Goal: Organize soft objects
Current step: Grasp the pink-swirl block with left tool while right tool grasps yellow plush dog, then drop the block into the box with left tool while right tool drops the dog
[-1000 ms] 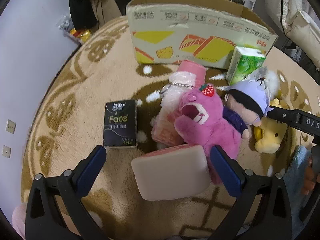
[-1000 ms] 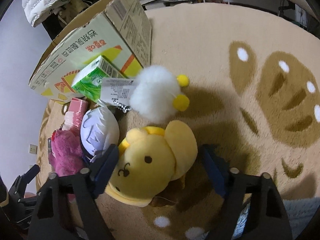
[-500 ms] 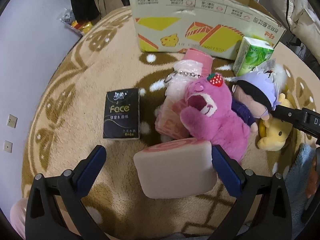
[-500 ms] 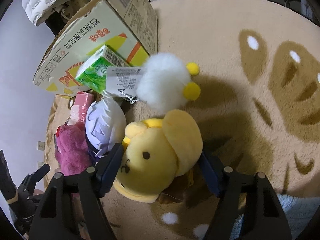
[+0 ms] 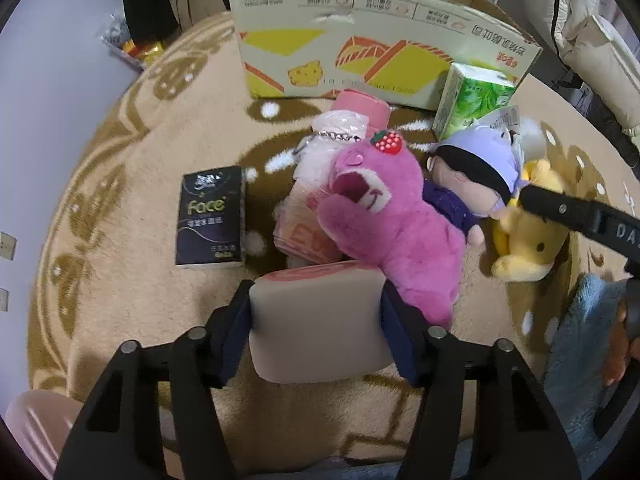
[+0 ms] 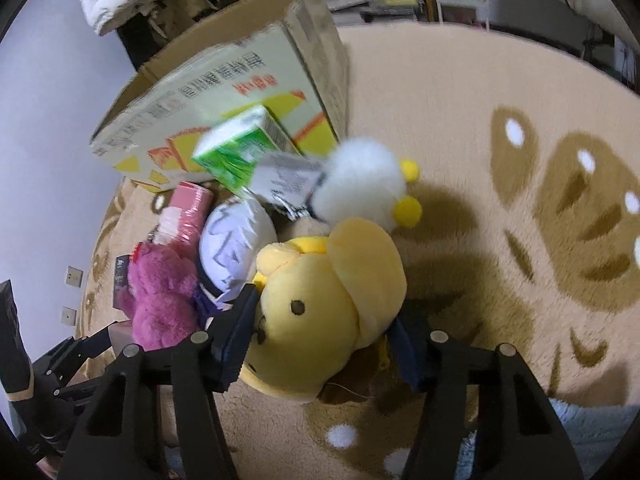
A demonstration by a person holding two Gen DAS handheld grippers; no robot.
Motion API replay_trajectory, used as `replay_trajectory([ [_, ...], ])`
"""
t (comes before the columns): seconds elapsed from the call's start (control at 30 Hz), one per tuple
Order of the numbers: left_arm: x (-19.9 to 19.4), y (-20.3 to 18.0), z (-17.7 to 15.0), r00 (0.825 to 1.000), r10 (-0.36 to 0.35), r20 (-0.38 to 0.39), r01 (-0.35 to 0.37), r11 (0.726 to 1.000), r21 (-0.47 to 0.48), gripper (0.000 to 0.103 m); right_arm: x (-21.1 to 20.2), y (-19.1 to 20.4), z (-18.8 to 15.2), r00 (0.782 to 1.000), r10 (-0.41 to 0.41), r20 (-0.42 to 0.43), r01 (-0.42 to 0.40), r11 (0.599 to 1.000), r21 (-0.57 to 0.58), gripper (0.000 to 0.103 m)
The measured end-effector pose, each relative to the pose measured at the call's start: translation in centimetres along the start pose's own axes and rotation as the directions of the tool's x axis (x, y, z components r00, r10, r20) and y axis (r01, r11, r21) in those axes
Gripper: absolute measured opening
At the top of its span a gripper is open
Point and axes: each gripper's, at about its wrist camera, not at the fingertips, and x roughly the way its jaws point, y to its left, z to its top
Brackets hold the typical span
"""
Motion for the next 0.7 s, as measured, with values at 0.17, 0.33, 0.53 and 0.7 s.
replay_trajectory([
  [0.17, -1.9, 0.3, -0.4, 0.997, 0.038, 0.068, -0.036, 0.999, -0.028, 0.058, -1.8, 1.3, -0.1, 0.996, 0.024, 0.081, -0.021, 0.999, -0.036, 0.063],
  [0.33, -4.5, 1.0, -1.0, 0.983, 0.064, 0.171, -0.056, 0.997, -0.051, 0.056, -4.1, 2.0, -0.2, 0.985, 0.036, 0.171, -0.028, 0.998, -0.052, 0.063],
  [0.53, -7.6, 2.3, -1.0, 0.936, 0.100, 0.337, -0.066, 0.992, -0.110, 0.056, -8.8, 1.4, -0.9, 0.948, 0.016, 0.319, 0.012, 0.996, -0.087, 0.063],
  [0.7, -9.1, 2.8, -0.9, 0.911, 0.104, 0.399, -0.065, 0.992, -0.109, 0.055, -11.7, 1.9, -1.0, 0.914, 0.023, 0.405, 0.031, 0.992, -0.124, 0.063],
])
